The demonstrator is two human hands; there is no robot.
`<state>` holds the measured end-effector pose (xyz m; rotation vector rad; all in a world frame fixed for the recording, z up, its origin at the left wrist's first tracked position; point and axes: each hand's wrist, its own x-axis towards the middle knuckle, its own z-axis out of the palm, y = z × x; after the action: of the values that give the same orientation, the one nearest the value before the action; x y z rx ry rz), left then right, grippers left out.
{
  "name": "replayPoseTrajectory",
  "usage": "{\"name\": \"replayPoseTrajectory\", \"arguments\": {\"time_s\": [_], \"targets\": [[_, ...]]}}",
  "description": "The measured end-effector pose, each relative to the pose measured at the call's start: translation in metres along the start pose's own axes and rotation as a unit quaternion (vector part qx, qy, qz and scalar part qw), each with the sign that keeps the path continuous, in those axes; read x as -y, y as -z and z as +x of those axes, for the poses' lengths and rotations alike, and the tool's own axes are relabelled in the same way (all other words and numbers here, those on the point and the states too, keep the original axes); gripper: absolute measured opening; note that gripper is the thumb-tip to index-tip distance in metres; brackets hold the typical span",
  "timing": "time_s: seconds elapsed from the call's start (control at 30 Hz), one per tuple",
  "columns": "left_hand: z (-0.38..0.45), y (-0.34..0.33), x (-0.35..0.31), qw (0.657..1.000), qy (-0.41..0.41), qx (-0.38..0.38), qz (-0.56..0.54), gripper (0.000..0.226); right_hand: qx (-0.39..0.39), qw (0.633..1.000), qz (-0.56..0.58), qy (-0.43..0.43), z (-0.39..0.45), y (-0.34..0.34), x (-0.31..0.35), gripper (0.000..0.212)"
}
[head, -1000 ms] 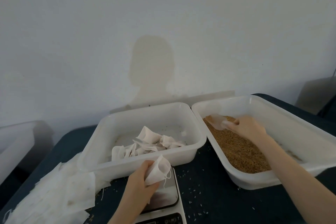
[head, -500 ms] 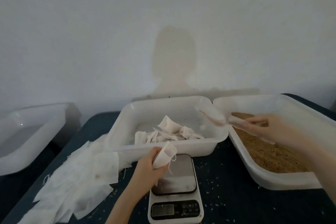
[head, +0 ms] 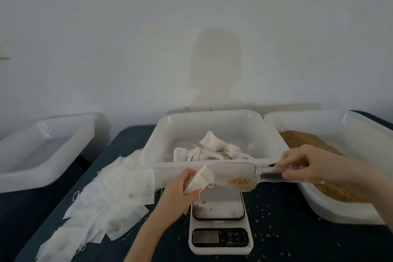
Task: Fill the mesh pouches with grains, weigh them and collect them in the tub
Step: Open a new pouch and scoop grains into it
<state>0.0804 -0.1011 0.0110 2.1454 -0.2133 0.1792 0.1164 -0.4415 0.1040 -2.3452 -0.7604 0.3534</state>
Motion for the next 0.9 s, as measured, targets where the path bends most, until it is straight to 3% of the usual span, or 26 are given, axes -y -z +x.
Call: {"name": "replayPoseTrajectory", "arguments": {"time_s": [0.13,0.3,0.43,0.5,0.6,0.67,0.73,0.9], "targets": [[0.000,0.000,0.000,0.999,0.001,0.016,0.033,0.027,0.026,1.000,-0.010,-0.008,0.001,0.002,0.007,0.016],[0.000,-0.008,-0.003,0.995,0.000,0.059,0.081,0.050,0.028,0.998,-0.055,-0.014,0.007,0.001,0.019,0.034],[0.002,-0.017,-0.006,0.990,0.002,0.076,0.118,0.061,-0.014,0.995,-0.093,-0.017,0.010,0.001,0.034,0.010],[0.005,-0.020,-0.007,0.989,0.013,0.074,0.131,0.065,-0.046,0.980,-0.192,-0.008,0.013,0.000,0.044,0.014],[0.007,-0.026,-0.007,0.992,0.030,0.066,0.108,0.063,-0.111,0.907,-0.407,0.000,0.022,-0.008,0.064,0.030],[0.008,-0.030,-0.009,0.995,0.045,0.053,0.074,0.058,-0.198,0.838,-0.504,0.067,0.027,-0.017,0.075,0.021],[0.011,-0.033,-0.010,0.996,0.056,0.037,0.066,0.056,-0.291,0.785,-0.530,0.133,0.028,-0.022,0.086,0.016],[0.018,-0.037,-0.012,0.997,0.039,-0.009,0.064,0.038,-0.344,0.703,-0.598,0.171,0.035,-0.025,0.101,0.033]]}}
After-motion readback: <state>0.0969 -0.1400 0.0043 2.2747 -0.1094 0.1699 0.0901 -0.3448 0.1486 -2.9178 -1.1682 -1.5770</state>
